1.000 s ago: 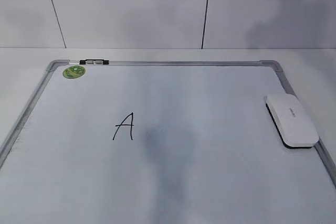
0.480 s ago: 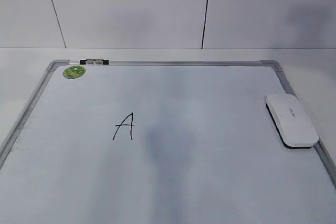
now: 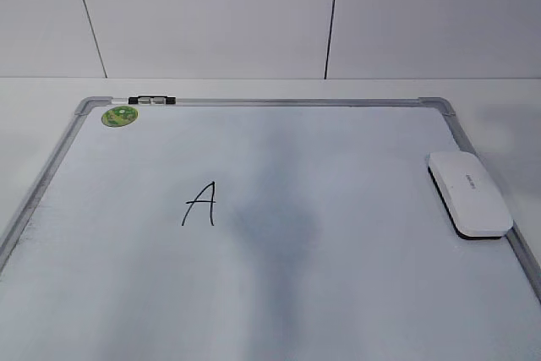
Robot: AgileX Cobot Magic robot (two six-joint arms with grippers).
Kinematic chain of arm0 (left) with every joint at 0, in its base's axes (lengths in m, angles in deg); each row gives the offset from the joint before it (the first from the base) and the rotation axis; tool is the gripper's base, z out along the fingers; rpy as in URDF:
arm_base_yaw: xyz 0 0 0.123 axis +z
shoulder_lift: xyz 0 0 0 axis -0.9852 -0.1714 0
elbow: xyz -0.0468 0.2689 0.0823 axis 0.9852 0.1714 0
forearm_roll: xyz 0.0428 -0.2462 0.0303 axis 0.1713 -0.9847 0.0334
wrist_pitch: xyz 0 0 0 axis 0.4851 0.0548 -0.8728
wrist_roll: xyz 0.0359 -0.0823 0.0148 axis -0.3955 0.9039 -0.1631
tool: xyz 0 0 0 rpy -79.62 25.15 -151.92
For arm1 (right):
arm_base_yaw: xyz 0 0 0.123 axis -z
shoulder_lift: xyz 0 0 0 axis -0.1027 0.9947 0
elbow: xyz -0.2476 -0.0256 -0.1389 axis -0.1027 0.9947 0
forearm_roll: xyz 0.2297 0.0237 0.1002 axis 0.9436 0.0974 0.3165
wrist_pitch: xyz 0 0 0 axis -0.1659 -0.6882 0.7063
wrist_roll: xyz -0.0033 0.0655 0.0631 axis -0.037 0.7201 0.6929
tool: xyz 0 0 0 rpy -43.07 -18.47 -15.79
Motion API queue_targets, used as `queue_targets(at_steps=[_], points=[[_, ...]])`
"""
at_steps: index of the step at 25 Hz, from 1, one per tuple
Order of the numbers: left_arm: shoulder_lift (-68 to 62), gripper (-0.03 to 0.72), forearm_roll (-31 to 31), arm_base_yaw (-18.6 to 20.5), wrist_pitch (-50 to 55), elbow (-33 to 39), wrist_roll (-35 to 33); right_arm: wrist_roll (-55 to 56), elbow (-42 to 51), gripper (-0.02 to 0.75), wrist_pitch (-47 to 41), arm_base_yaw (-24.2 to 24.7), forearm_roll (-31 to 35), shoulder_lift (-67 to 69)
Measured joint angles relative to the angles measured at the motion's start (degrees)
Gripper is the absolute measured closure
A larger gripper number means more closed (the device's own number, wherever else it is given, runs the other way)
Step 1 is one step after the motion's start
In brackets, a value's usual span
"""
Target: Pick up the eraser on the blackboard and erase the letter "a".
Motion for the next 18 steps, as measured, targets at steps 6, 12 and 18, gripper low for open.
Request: queue_targets(at_steps=[6, 12, 18], points=[[5.3, 0.113, -2.7, 0.0, -0.1, 6.6, 0.0, -0.2, 13.0, 0.145, 3.1, 0.0, 0.0, -8.1], [11.4, 0.113, -4.1, 0.0, 1.2, 10.7, 0.0, -0.3, 24.3, 0.145, 6.2, 0.0, 0.0, -15.9], [17.8, 0.113, -4.3, -0.2, 2.5, 10.8, 0.0, -0.5, 30.2, 0.145, 7.4, 0.0, -0.2, -25.6]])
